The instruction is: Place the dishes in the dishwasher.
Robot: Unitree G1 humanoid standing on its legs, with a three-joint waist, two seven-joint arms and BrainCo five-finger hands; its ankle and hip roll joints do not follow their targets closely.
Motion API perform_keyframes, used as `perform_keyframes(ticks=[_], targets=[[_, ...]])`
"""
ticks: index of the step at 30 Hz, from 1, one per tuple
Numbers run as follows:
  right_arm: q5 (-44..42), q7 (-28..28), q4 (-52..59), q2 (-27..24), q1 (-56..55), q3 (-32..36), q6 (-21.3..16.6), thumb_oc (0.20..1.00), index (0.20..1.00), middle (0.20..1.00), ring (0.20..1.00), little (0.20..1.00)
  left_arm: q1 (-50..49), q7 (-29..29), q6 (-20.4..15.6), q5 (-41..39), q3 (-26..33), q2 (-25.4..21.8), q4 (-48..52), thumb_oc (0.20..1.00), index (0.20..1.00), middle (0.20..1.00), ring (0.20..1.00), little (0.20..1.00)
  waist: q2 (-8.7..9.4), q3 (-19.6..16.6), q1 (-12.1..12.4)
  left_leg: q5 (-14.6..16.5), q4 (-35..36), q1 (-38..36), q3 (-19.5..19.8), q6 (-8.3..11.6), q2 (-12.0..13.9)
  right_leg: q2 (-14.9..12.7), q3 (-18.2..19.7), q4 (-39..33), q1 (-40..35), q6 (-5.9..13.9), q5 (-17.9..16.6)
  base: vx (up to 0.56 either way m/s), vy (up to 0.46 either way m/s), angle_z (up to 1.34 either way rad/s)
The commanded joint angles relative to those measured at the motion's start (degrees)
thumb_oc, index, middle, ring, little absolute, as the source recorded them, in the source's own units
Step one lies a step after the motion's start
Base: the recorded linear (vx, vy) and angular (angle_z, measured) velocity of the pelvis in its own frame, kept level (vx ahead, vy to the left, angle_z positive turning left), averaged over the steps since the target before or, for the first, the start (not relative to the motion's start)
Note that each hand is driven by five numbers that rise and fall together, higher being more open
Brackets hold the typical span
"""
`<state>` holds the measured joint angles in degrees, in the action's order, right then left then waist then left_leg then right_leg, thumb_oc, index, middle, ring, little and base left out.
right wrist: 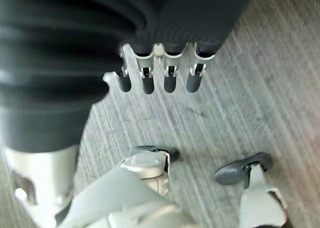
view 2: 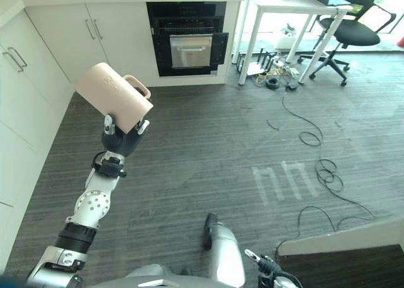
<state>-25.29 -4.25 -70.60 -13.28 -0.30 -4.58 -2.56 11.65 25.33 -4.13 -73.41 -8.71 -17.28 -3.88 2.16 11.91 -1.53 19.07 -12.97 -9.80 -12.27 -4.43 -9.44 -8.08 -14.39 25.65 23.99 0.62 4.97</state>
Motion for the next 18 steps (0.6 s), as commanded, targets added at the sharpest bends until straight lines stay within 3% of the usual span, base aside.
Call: perform_keyframes(ticks=[1,3,4,5,7,9,12,13,15,18], targets=[[-2.1,0.0,-2.6,-0.6,0.1,0.2,-1.5,1.0,1.0,1.0,1.0,1.0,2.0,3.0,-1.8,-0.1,0.6,0.4,5.7,0.2,0.2,0.2,0.2,0.2,-0.07,-2.7,-1.0,0.2,-4.2,4.3,3.7,1.06,6.4,0.8,3.1,-8.5,-13.6,7.07,-4.4,0.6,-0.322,0.2],[0.4,-0.7,-2.5,-1.4,0.3,0.2,-1.5,1.0,1.0,1.0,1.0,1.0,1.3,3.1,-2.9,0.3,0.3,1.6,6.0,0.2,0.2,0.2,0.2,0.2,0.2,-2.9,-1.1,-1.6,-4.2,1.6,2.9,1.93,6.5,1.9,3.9,-8.5,-15.3,5.36,-3.1,0.53,-0.293,0.18],[0.8,-0.7,-2.3,-1.9,0.5,-0.5,-1.8,1.0,1.0,1.0,1.0,1.0,1.2,3.3,-3.4,0.4,0.3,2.3,6.0,0.2,0.2,0.2,0.2,0.2,1.24,-2.5,-0.3,-9.7,-4.2,-1.5,1.0,3.52,6.5,2.1,4.5,-8.5,-17.3,4.03,-1.6,0.48,-0.337,-0.08],[0.4,-1.2,-2.1,-2.7,0.7,-1.1,-1.9,1.0,1.0,1.0,1.0,1.0,1.3,2.9,-4.2,0.6,0.3,2.9,6.1,0.2,0.2,0.2,0.2,0.2,1.48,-1.5,0.2,-14.3,-11.7,0.5,0.0,5.48,8.4,2.8,3.9,-8.5,-19.6,2.61,-0.2,0.41,-0.349,-0.43],[0.6,-1.4,-1.1,-3.4,1.0,-1.2,-2.0,1.0,1.0,1.0,1.0,1.0,1.9,1.8,-4.8,-0.4,1.2,3.6,5.9,0.2,0.2,0.2,0.2,0.2,1.79,-0.4,1.1,-19.2,-22.9,8.1,-0.6,7.47,11.9,3.6,2.9,-8.5,-22.7,0.53,2.0,0.33,-0.258,-0.67],[1.3,-1.8,-0.6,-3.7,1.5,-0.6,-1.7,1.0,1.0,1.0,1.0,1.0,2.0,2.5,-5.2,-1.4,2.3,3.4,5.4,0.2,0.2,0.2,0.2,0.2,1.52,0.0,2.5,-18.4,-19.1,12.2,1.9,6.52,8.4,4.5,5.2,-8.5,-24.3,0.65,3.2,0.32,-0.04,-0.63],[2.2,-1.8,-0.7,-3.8,2.3,-0.6,-0.9,1.0,1.0,1.0,1.0,1.0,1.0,3.2,-5.6,-1.3,3.1,3.1,6.2,0.2,0.2,0.2,0.2,0.2,1.33,0.4,3.2,-19.2,-6.3,12.0,3.0,5.87,6.2,6.4,8.4,-8.5,-25.5,1.05,4.4,0.36,0.103,-0.99],[2.5,-1.5,-1.0,-3.9,2.5,-0.9,-0.1,1.0,1.0,1.0,1.0,1.0,0.7,3.0,-6.3,-1.7,3.1,2.9,6.2,0.2,0.2,0.2,0.2,0.2,-0.34,0.4,3.2,-17.9,-4.2,16.7,5.5,6.48,7.6,8.9,9.7,-8.5,-26.2,1.21,4.9,0.53,0.239,-0.69],[2.5,-1.0,-1.8,-4.1,2.3,-1.7,0.5,1.0,1.0,1.0,1.0,1.0,0.5,3.1,-6.0,-1.5,3.8,2.8,6.2,0.2,0.2,0.2,0.2,0.2,-1.79,-0.1,3.8,-17.6,-4.2,23.2,9.4,8.11,9.6,10.8,10.5,-8.5,-27.1,1.11,6.0,0.53,0.237,-0.37],[2.6,-1.0,-2.7,-4.4,1.9,-1.4,-0.2,1.0,1.0,1.0,1.0,1.0,0.9,4.8,-5.3,-0.9,5.8,2.8,4.3,0.2,0.2,0.2,0.2,0.2,-1.93,-0.9,3.8,-17.1,-4.2,24.4,6.1,8.29,11.8,9.6,9.1,-8.5,-28.9,1.77,7.8,0.45,0.19,-0.54]])
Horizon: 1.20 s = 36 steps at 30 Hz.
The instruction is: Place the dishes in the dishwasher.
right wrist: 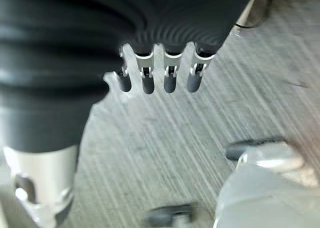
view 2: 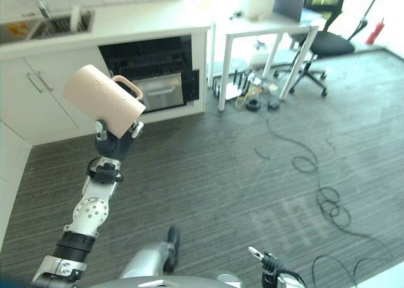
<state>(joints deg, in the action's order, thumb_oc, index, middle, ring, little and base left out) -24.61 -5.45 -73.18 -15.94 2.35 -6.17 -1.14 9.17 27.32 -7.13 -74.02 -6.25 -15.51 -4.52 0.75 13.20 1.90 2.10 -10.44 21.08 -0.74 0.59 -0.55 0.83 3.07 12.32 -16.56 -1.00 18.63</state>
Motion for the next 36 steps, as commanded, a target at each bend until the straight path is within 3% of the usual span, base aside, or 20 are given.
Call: perform_keyframes(ticks=[1,4,6,7,8,9,10,12,14,18,25,28,31,33,36], targets=[[2.1,0.3,0.0,-1.6,-0.7,0.3,-1.7,1.0,1.0,1.0,1.0,1.0,3.2,2.9,-2.1,0.2,3.9,0.8,4.9,0.2,0.2,0.2,0.2,0.2,-0.41,-2.8,0.6,0.9,-6.7,-6.8,-5.6,2.71,2.6,0.0,-8.6,4.9,10.9,3.94,-5.3,0.46,0.204,-0.51],[0.5,0.5,0.2,-1.0,-0.9,1.5,-2.0,1.0,1.0,1.0,1.0,1.0,3.2,2.5,-1.3,1.6,4.0,-0.5,5.1,0.2,0.2,0.2,0.2,0.2,0.07,-3.6,1.7,3.4,-6.7,-8.7,-5.2,-0.19,0.2,-2.0,-9.5,4.9,5.5,4.77,-3.2,0.48,0.164,-0.62],[0.7,1.6,1.4,0.6,-1.3,2.3,-2.2,1.0,1.0,1.0,1.0,1.0,3.9,1.2,0.3,3.6,4.1,-0.7,6.0,0.2,0.2,0.2,0.2,0.2,-0.09,-3.7,0.8,6.0,-6.7,-12.7,-4.2,-3.06,-1.8,-4.3,-13.6,7.5,2.4,7.99,-14.4,0.61,0.247,-0.26],[0.4,1.8,2.2,1.2,-1.8,2.7,-2.4,1.0,1.0,1.0,1.0,1.0,4.4,1.2,0.5,4.4,3.7,-0.9,5.6,0.2,0.2,0.2,0.2,0.2,-0.81,-3.1,-0.4,7.1,-6.7,-15.0,-2.3,-5.04,-3.1,-5.4,-13.7,20.1,8.3,9.24,-19.8,0.46,0.225,0.29],[0.5,1.8,2.4,1.4,-2.0,3.0,-2.2,1.0,1.0,1.0,1.0,1.0,4.5,1.2,0.6,5.0,3.7,-0.8,5.5,0.2,0.2,0.2,0.2,0.2,-0.8,-2.8,-0.7,7.6,-6.7,-15.9,-2.3,-5.51,-3.4,-6.0,-13.8,23.2,10.8,9.27,-20.9,0.55,0.158,0.74],[0.6,1.2,1.7,1.6,-2.3,3.2,-2.4,1.0,1.0,1.0,1.0,1.0,4.8,1.6,0.4,5.7,3.5,-0.9,5.1,0.2,0.2,0.2,0.2,0.2,-1.17,-2.3,-1.5,9.2,-6.7,-18.2,-2.3,-5.89,-3.3,-5.6,-14.7,21.9,15.6,8.78,-20.0,0.53,-0.037,0.65],[0.7,0.5,0.9,1.5,-2.5,3.0,-2.9,1.0,1.0,1.0,1.0,1.0,5.7,1.1,-0.1,6.0,2.9,-1.7,5.1,0.2,0.2,0.2,0.2,0.2,-1.34,-2.0,-2.3,10.3,-6.7,-19.7,-1.1,-5.6,-3.5,-4.4,-14.7,14.1,17.6,8.02,-18.4,0.54,-0.119,0.63],[0.6,0.0,0.5,1.3,-2.6,2.7,-3.1,1.0,1.0,1.0,1.0,1.0,6.2,-0.3,-0.6,5.4,2.5,-3.1,6.3,0.2,0.2,0.2,0.2,0.2,-0.83,-1.7,-2.9,12.0,-6.7,-21.3,0.0,-5.59,-4.3,-5.4,-13.9,4.9,19.9,8.41,-19.6,0.34,-0.175,0.4],[0.8,-0.4,-0.5,1.2,-2.7,2.8,-4.1,1.0,1.0,1.0,1.0,1.0,6.3,-1.7,-1.9,4.9,1.8,-4.4,7.3,0.2,0.2,0.2,0.2,0.2,0.42,-1.5,-3.6,14.3,-6.7,-23.2,2.1,-5.92,-6.3,-7.6,-7.6,4.9,27.5,9.62,-20.4,0.33,-0.224,0.83],[-0.3,-0.1,-0.7,0.8,-2.7,2.7,-4.6,1.0,1.0,1.0,1.0,1.0,4.5,-2.0,-3.0,5.9,1.1,-3.7,8.5,0.2,0.2,0.2,0.2,0.2,0.78,-2.8,-3.3,14.6,-6.7,-24.0,2.3,-4.54,-5.0,-6.1,-5.7,4.9,25.3,8.41,-17.4,0.36,-0.275,0.35],[-2.4,1.0,2.0,-1.0,-2.0,2.9,-4.0,1.0,1.0,1.0,1.0,1.0,5.3,-5.1,-1.6,6.9,2.1,-2.7,12.7,0.2,0.2,0.2,0.2,0.2,1.73,-3.7,-2.6,12.1,-6.7,-23.7,-1.5,-1.84,-0.7,-4.9,-10.0,4.9,19.4,5.55,-12.0,0.19,-0.206,0.12],[-2.1,0.7,2.0,-1.1,-2.4,3.1,-3.8,1.0,1.0,1.0,1.0,1.0,4.9,-4.2,-1.2,6.8,2.4,-2.3,11.8,0.2,0.2,0.2,0.2,0.2,1.78,-3.8,-2.7,11.6,-6.7,-24.0,-2.3,-1.5,-0.8,-4.6,-10.2,4.9,18.3,5.02,-11.2,0.07,-0.101,0.07],[-2.1,1.6,1.9,-0.8,-3.3,3.8,-4.1,1.0,1.0,1.0,1.0,1.0,5.1,-2.8,-0.9,5.9,1.6,-1.6,10.2,0.2,0.2,0.2,0.2,0.2,0.82,-4.3,-3.9,11.7,-6.7,-22.9,-5.8,-1.33,-0.5,-4.0,-12.1,4.9,17.6,4.95,-10.7,0.02,0.037,0.32],[-1.3,2.0,2.1,-0.6,-3.8,4.3,-4.2,1.0,1.0,1.0,1.0,1.0,5.1,-2.0,-0.6,5.5,1.2,-2.0,9.7,0.2,0.2,0.2,0.2,0.2,-0.12,-3.8,-4.6,11.4,-6.7,-22.0,-4.6,-1.46,-1.1,-3.5,-12.2,4.9,18.1,5.14,-11.8,-0.03,0.111,0.54],[-3.1,1.7,2.1,-1.1,-3.4,4.3,-3.7,1.0,1.0,1.0,1.0,1.0,5.6,-1.8,-0.8,6.5,1.2,-2.2,8.9,0.2,0.2,0.2,0.2,0.2,-0.08,-3.5,-4.5,11.3,-6.7,-21.0,-4.1,-1.26,-1.1,-3.7,-12.7,4.9,17.6,5.44,-11.5,-0.07,0.102,0.27]])
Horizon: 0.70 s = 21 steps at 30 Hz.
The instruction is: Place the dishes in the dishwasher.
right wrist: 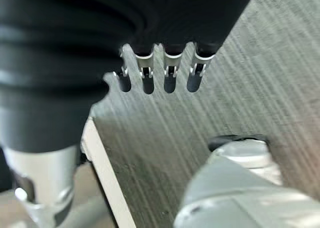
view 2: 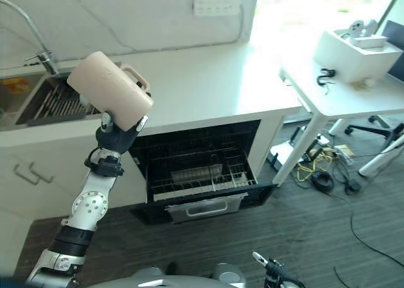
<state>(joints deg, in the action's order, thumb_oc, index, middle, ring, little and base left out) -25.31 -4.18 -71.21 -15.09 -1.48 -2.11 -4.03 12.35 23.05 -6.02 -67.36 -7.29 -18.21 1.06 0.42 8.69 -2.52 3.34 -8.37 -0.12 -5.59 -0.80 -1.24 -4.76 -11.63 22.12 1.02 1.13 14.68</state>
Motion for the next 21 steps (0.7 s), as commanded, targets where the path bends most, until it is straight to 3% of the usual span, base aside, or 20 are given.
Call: perform_keyframes(ticks=[1,9,12,13,14,15,18,20,21], targets=[[-2.6,0.2,0.1,-2.0,0.5,0.3,-0.7,1.0,1.0,1.0,1.0,1.0,2.4,2.5,-2.5,-0.3,2.0,0.4,3.2,0.2,0.2,0.2,0.2,0.2,0.25,0.6,0.0,10.2,-8.8,0.6,0.8,0.29,-0.4,1.7,1.7,-4.9,0.0,3.57,-7.4,-0.04,0.107,-0.11],[0.2,0.4,-0.4,-1.0,0.2,-1.1,-1.0,1.0,1.0,1.0,1.0,1.0,2.6,0.2,-2.4,1.5,2.7,0.1,3.6,0.2,0.2,0.2,0.2,0.2,0.8,-1.7,0.9,11.2,-8.8,1.8,-0.3,-0.25,-1.4,0.9,1.8,-4.9,0.5,4.33,-6.1,-0.03,0.087,-0.14],[1.8,0.4,0.2,-0.9,0.9,-1.7,-0.8,1.0,1.0,1.0,1.0,1.0,1.8,-0.4,-2.7,2.6,3.5,0.1,3.9,0.2,0.2,0.2,0.2,0.2,0.83,-1.4,1.9,11.6,-8.8,1.1,-2.1,-1.01,-1.2,0.2,-0.4,-4.9,-0.8,4.35,-6.2,0.0,0.058,-0.11],[2.5,-0.1,0.6,-0.7,1.4,-2.0,-1.0,1.0,1.0,1.0,1.0,1.0,1.8,-0.6,-2.6,3.8,3.8,-0.1,4.3,0.2,0.2,0.2,0.2,0.2,0.51,-0.8,2.1,11.6,-8.8,0.8,-2.2,-1.66,-1.1,0.2,-2.0,-4.9,-2.1,4.52,-7.7,0.03,0.037,-0.19],[2.8,-0.2,1.1,-0.5,1.8,-2.1,-0.9,1.0,1.0,1.0,1.0,1.0,1.9,-0.9,-2.7,4.2,3.6,-0.5,4.5,0.2,0.2,0.2,0.2,0.2,-0.18,-0.1,1.8,11.3,-8.8,0.5,-1.0,-2.46,-0.9,0.7,-2.0,-4.9,-2.7,5.12,-11.7,0.03,0.009,-0.18],[2.2,-0.1,1.6,-0.3,2.3,-2.4,-1.2,1.0,1.0,1.0,1.0,1.0,2.6,-1.3,-3.1,4.7,3.0,-0.9,4.2,0.2,0.2,0.2,0.2,0.2,-0.92,1.5,1.4,11.1,-8.8,-0.1,1.2,-3.59,-0.9,0.7,-1.0,-4.1,-1.5,6.05,-15.9,0.02,-0.047,-0.07],[1.0,-0.7,1.7,-0.3,2.7,-2.5,-1.7,1.0,1.0,1.0,1.0,1.0,3.6,-0.9,-3.4,4.4,2.2,-1.3,3.5,0.2,0.2,0.2,0.2,0.2,0.09,2.9,1.5,11.2,-8.8,-1.5,3.1,-4.06,-2.1,-2.5,1.3,-4.9,1.3,6.78,-16.8,0.09,-0.232,0.38],[1.1,-1.3,0.8,-0.3,3.1,-1.8,-1.8,1.0,1.0,1.0,1.0,1.0,4.4,-1.3,-3.0,3.6,2.1,-2.5,3.9,0.2,0.2,0.2,0.2,0.2,1.69,3.1,1.7,12.9,-8.8,-2.5,4.8,-3.6,-2.8,-6.0,7.4,-4.9,7.3,8.31,-16.9,0.18,-0.503,0.29],[1.2,-1.6,-0.3,-0.1,3.1,-1.2,-1.6,1.0,1.0,1.0,1.0,1.0,5.0,-1.6,-2.3,3.6,1.9,-2.7,4.2,0.2,0.2,0.2,0.2,0.2,2.25,2.8,1.6,13.8,-8.8,-2.9,6.3,-2.9,-2.1,-6.3,11.9,-4.9,9.8,9.61,-17.3,0.27,-0.634,0.35]])
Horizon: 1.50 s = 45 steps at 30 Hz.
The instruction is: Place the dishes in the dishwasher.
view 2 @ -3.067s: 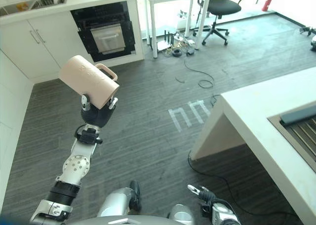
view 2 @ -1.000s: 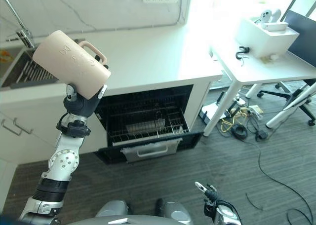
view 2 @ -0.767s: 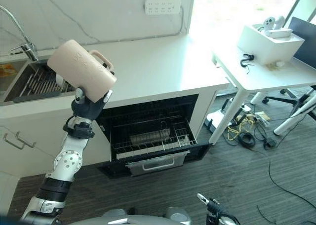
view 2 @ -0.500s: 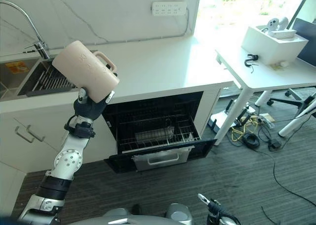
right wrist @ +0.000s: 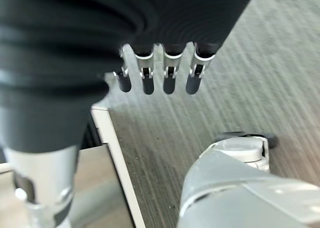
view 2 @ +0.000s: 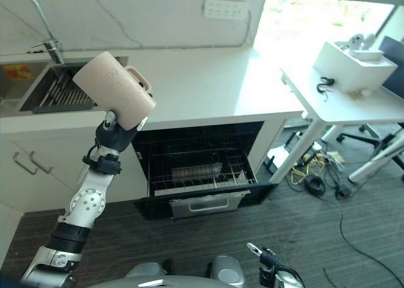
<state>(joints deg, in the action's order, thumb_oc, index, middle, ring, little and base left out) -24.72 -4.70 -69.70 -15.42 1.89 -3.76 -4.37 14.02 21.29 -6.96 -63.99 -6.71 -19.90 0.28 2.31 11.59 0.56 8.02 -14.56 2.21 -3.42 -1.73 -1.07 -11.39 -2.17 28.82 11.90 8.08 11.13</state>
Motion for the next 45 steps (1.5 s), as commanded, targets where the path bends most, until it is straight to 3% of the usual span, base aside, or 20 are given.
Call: perform_keyframes(ticks=[1,2,3,6,7,8,10,11,12,13,19,24,29,32,38,40,45], targets=[[1.9,-1.6,-2.8,0.4,-0.4,0.8,-1.3,1.0,1.0,1.0,1.0,1.0,3.3,0.1,-1.8,0.2,1.0,-1.2,4.9,0.2,0.2,0.2,0.2,0.2,0.55,-0.5,-1.4,9.5,-2.6,-5.7,4.4,-1.1,-1.1,0.2,3.1,-11.6,-0.7,3.23,-13.5,0.25,-0.528,0.81],[2.5,-1.8,-3.0,0.4,-0.4,0.9,-1.4,1.0,1.0,1.0,1.0,1.0,3.3,0.0,-2.1,0.3,0.9,-1.2,4.9,0.2,0.2,0.2,0.2,0.2,0.54,-0.6,-1.4,9.5,-2.6,-5.8,4.6,-0.9,-0.8,0.2,3.0,-11.6,-0.8,3.28,-13.4,0.34,-0.589,1.04],[5.3,-1.5,-3.2,0.2,-0.3,-0.6,0.1,1.0,1.0,1.0,1.0,1.0,2.5,-3.0,-2.6,0.0,1.7,-0.4,6.2,0.2,0.2,0.2,0.2,0.2,0.84,-1.7,-0.4,8.9,-2.6,-6.6,2.8,1.77,2.9,-0.8,-1.7,-11.6,-3.0,3.01,-10.1,0.3,-0.498,1.03],[4.6,-0.2,-3.2,-0.6,-1.3,-1.1,1.2,1.0,1.0,1.0,1.0,1.0,0.9,-3.5,-3.0,-0.4,1.8,0.6,7.6,0.2,0.2,0.2,0.2,0.2,1.0,-2.6,-0.9,6.8,-2.6,-5.7,1.2,3.64,7.0,0.8,-3.6,-11.6,-4.5,1.0,-7.6,0.24,-0.394,0.75],[4.3,0.0,-3.2,-1.0,-2.0,-0.9,1.2,1.0,1.0,1.0,1.0,1.0,0.7,-3.6,-2.4,-0.2,1.9,1.1,8.0,0.2,0.2,0.2,0.2,0.2,1.22,-2.4,-0.7,5.2,-2.6,-4.6,-0.7,3.72,7.9,0.9,-4.9,-11.6,-5.4,0.43,-6.8,0.15,-0.378,0.81],[2.3,0.5,-3.4,-1.5,-3.1,0.1,0.4,1.0,1.0,1.0,1.0,1.0,1.5,-2.9,-1.0,-0.5,1.7,1.9,7.8,0.2,0.2,0.2,0.2,0.2,1.39,-1.8,-0.7,2.8,-2.6,-2.5,-5.2,3.92,8.7,1.2,-8.1,-11.6,-7.4,-0.59,-5.0,0.05,-0.272,0.59],[1.6,0.7,-3.1,-1.8,-3.9,1.2,-0.7,1.0,1.0,1.0,1.0,1.0,2.7,-2.4,-0.5,-1.0,1.0,2.7,7.4,0.2,0.2,0.2,0.2,0.2,0.54,-1.3,-1.2,1.8,-2.6,-0.2,-9.3,4.31,8.2,1.1,-11.7,-11.6,-8.1,-0.7,-4.2,-0.01,-0.11,1.07],[1.2,1.1,-2.2,-1.6,-4.4,1.7,-1.0,1.0,1.0,1.0,1.0,1.0,2.9,-2.0,-0.4,-1.0,0.0,2.9,7.0,0.2,0.2,0.2,0.2,0.2,-0.49,-0.9,-2.2,1.0,-2.6,0.6,-12.1,4.82,9.9,1.2,-14.2,-11.6,-8.6,-0.71,-4.0,0.01,-0.018,1.2],[1.3,1.2,-1.3,-1.8,-4.5,1.2,-1.2,1.0,1.0,1.0,1.0,1.0,2.4,-0.6,-1.6,-1.1,-0.4,2.6,6.0,0.2,0.2,0.2,0.2,0.2,-0.71,-0.4,-2.4,0.6,-2.6,0.7,-10.9,5.27,10.3,1.6,-14.1,-11.6,-8.9,-1.12,-3.8,0.01,0.023,0.81],[2.3,1.1,-0.6,-1.9,-4.1,1.0,-1.0,1.0,1.0,1.0,1.0,1.0,1.6,-0.5,-2.6,-1.0,-0.5,2.1,6.1,0.2,0.2,0.2,0.2,0.2,-0.89,-0.5,-2.2,1.2,-2.6,1.4,-9.0,4.86,9.0,2.0,-13.5,-11.6,-8.4,-1.16,-3.8,-0.01,0.044,0.67],[1.1,-0.1,0.2,-1.6,-4.7,-0.1,-2.4,1.0,1.0,1.0,1.0,1.0,0.6,-0.2,-2.3,-0.3,0.1,1.8,6.1,0.2,0.2,0.2,0.2,0.2,-0.73,-3.5,-1.9,2.6,-2.6,2.7,-7.9,5.65,8.8,1.9,-14.7,-11.6,-8.6,-1.12,-2.6,0.05,0.044,0.04],[-3.9,2.4,0.6,-0.9,-5.0,1.2,-2.8,1.0,1.0,1.0,1.0,1.0,0.2,-0.7,-2.2,0.6,0.7,1.6,5.8,0.2,0.2,0.2,0.2,0.2,-0.65,-4.5,-1.9,3.2,-2.6,2.5,-8.1,5.48,8.4,1.8,-13.8,-11.6,-8.0,-0.83,-2.6,0.03,0.025,0.02],[-12.1,7.0,3.1,-1.3,-6.5,8.7,-9.7,1.0,1.0,1.0,1.0,1.0,-0.7,-1.0,-2.6,2.9,2.8,0.7,3.3,0.2,0.2,0.2,0.2,0.2,-0.31,-5.4,-2.8,4.3,-2.6,1.5,-9.0,4.82,7.8,1.8,-12.3,-11.6,-7.7,-0.19,-3.2,0.02,0.014,-0.12],[-12.2,12.7,12.5,-1.7,-8.4,13.6,-14.7,1.0,1.0,1.0,1.0,1.0,-1.2,-2.0,-3.0,3.7,4.2,0.5,1.9,0.2,0.2,0.2,0.2,0.2,0.02,-5.7,-4.2,4.9,-2.6,0.8,-10.2,4.4,7.8,1.7,-11.5,-11.6,-7.4,0.18,-3.7,-0.01,0.001,-0.17],[-3.7,20.4,32.5,-1.1,-9.9,17.9,-19.6,1.0,1.0,1.0,1.0,1.0,-2.5,-3.2,-3.6,5.5,6.5,1.3,0.2,0.2,0.2,0.2,0.2,0.2,-0.03,-5.9,-6.3,5.8,-2.6,-1.0,-13.0,4.04,8.1,1.0,-11.3,-11.6,-7.6,1.0,-4.2,-0.03,0.008,-0.2],[-0.6,21.7,41.2,-0.3,-10.4,17.9,-18.6,1.0,1.0,1.0,1.0,1.0,-3.5,-3.7,-4.2,6.3,7.2,1.6,-0.2,0.2,0.2,0.2,0.2,0.2,-0.21,-6.1,-7.2,6.0,-2.6,-1.5,-14.4,3.78,8.3,0.6,-11.4,-11.6,-7.4,1.24,-4.4,-0.02,0.034,-0.23],[7.0,18.0,54.4,-0.7,-10.9,14.1,-16.0,1.0,1.0,1.0,1.0,1.0,-5.4,-6.7,-8.7,9.4,7.7,1.9,-0.8,0.2,0.2,0.2,0.2,0.2,-0.56,-6.3,-8.2,6.3,-2.6,-2.1,-15.2,3.16,7.7,0.5,-10.5,-11.6,-7.0,1.36,-4.6,-0.01,0.055,-0.24]])
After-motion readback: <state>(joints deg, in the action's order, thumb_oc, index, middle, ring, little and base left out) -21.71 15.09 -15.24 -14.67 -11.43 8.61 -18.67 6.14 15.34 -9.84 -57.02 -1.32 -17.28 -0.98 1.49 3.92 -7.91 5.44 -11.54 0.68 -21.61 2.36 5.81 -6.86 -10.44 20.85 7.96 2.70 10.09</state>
